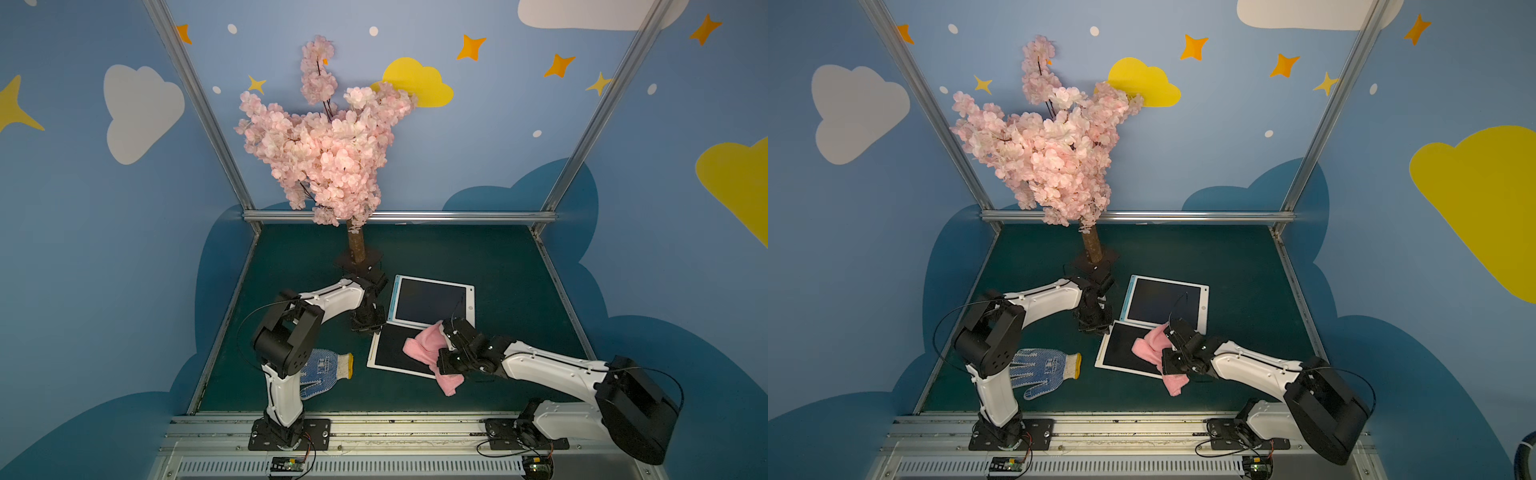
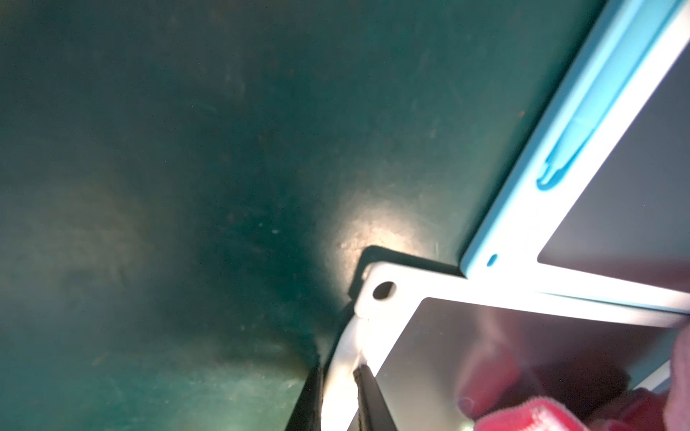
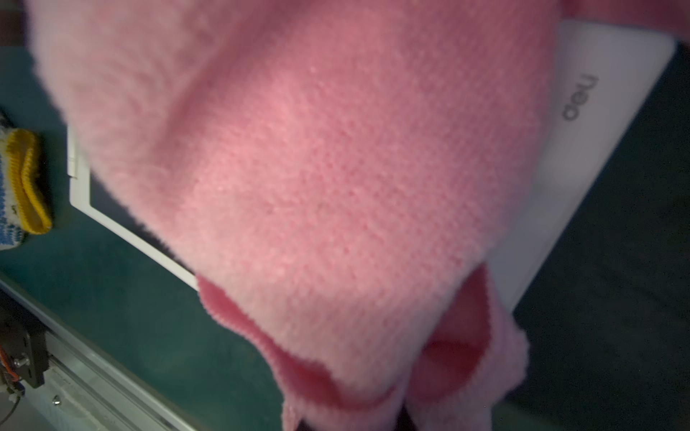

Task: Wipe the drawing tablet
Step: Wipe the dirt from the drawing tablet.

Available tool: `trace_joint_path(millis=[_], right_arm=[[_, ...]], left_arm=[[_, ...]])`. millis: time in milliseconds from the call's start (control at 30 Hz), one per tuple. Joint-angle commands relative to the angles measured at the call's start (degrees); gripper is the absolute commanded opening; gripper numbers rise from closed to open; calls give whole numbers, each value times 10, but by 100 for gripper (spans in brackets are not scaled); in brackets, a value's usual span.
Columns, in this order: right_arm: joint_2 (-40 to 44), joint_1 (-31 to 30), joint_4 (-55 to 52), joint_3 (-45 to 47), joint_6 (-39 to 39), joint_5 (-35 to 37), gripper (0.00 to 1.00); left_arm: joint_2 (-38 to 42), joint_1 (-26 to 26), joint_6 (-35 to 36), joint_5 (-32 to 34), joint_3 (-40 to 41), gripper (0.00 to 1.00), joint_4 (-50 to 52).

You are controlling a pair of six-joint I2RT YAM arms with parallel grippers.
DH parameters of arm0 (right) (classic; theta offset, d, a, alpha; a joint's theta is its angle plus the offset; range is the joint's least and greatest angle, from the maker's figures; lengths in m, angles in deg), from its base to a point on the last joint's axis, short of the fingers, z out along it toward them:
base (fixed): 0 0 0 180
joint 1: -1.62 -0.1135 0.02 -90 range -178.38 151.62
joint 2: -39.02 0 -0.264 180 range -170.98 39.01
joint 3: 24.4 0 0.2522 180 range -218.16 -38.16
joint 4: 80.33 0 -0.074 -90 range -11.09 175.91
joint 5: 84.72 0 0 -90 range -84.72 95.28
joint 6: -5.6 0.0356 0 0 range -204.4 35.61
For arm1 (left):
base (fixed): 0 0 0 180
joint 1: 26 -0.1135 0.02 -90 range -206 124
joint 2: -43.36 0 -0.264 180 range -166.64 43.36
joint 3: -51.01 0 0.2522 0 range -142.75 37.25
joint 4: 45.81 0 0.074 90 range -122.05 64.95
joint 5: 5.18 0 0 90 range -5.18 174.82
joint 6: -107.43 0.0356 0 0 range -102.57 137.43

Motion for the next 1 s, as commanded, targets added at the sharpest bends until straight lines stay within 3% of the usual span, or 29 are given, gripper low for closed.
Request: trace_joint_path(millis=[0, 100, 300, 400, 633, 767, 833, 967], right_arm=[[-16, -45, -66, 3, 12, 12, 0], [-89, -88, -54, -62, -6, 8, 0], [-200, -109, -25, -151, -6, -17, 0], [-168, -98, -37, -116, 15, 2, 0], [17, -30, -130, 17, 39, 56, 0], [89, 14, -74, 71, 38, 117, 0], [78, 63, -40, 63, 16, 103, 0], [-24, 132, -24, -19, -30, 72, 0]], left_arm=[[-44, 10, 7, -4, 8, 19, -35], [-44, 10, 8, -2, 9, 19, -34], [-50, 10, 7, -5, 8, 19, -36], [-49, 10, 8, -3, 6, 19, -35], [-51, 10, 11, -6, 5, 19, -36], [-51, 10, 12, -5, 7, 19, -36], [-52, 10, 12, -5, 8, 19, -36], [-52, 10, 11, -5, 9, 19, -36]])
